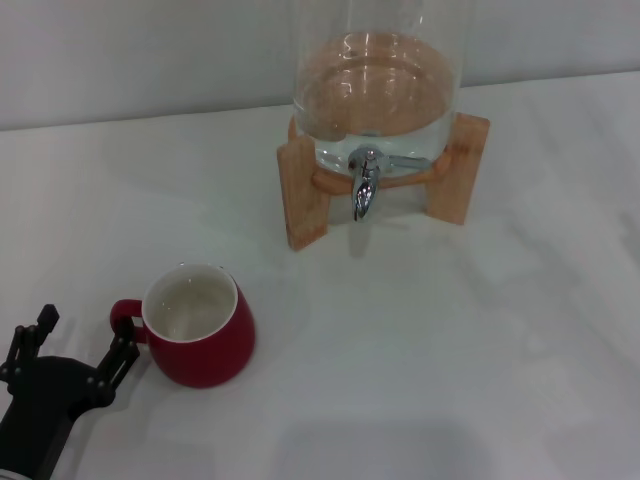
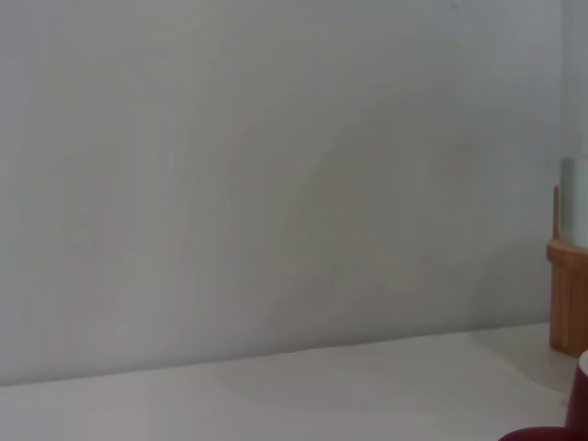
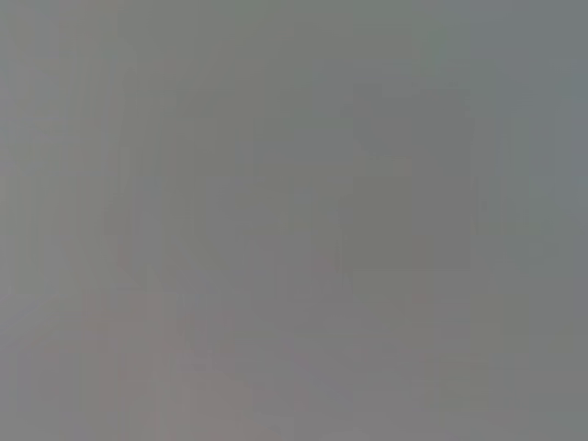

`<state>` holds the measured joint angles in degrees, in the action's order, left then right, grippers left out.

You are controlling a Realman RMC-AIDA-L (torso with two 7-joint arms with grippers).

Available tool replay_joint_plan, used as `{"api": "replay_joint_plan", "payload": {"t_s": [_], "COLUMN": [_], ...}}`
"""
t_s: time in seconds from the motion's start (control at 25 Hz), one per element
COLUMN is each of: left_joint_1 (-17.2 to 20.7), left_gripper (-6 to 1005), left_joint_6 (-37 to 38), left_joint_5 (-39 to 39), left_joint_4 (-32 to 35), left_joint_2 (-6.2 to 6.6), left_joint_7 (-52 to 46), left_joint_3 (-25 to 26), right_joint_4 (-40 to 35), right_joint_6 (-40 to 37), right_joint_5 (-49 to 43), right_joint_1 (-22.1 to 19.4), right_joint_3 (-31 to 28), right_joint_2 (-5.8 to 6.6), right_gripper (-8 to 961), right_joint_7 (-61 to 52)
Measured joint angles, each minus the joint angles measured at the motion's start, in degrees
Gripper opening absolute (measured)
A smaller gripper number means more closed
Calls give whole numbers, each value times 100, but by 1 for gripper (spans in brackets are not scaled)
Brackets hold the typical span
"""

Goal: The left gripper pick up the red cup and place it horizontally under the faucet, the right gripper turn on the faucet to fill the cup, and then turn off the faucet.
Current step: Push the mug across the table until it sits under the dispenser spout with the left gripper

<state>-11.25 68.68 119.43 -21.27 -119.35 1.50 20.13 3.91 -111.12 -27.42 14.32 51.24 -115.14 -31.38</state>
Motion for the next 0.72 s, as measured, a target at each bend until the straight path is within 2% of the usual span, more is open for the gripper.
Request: {"api": "replay_joint_plan", "payload": {"t_s": [0.72], "left_joint_1": [-70], "left_gripper": [758], "left_joint_6": [-136], "left_joint_5": [121], "left_joint_4": [-17], "left_joint_2": [-1], "left_joint_7": [-9], "left_joint_3": [0], "right_joint_4": [14], "right_joint_6": [0], "right_joint_5": [0], "right_joint_1": [0], "right_joint_3": [0], "right_joint_2": [0], "right_gripper": [757], "right_joint_7": [0]}}
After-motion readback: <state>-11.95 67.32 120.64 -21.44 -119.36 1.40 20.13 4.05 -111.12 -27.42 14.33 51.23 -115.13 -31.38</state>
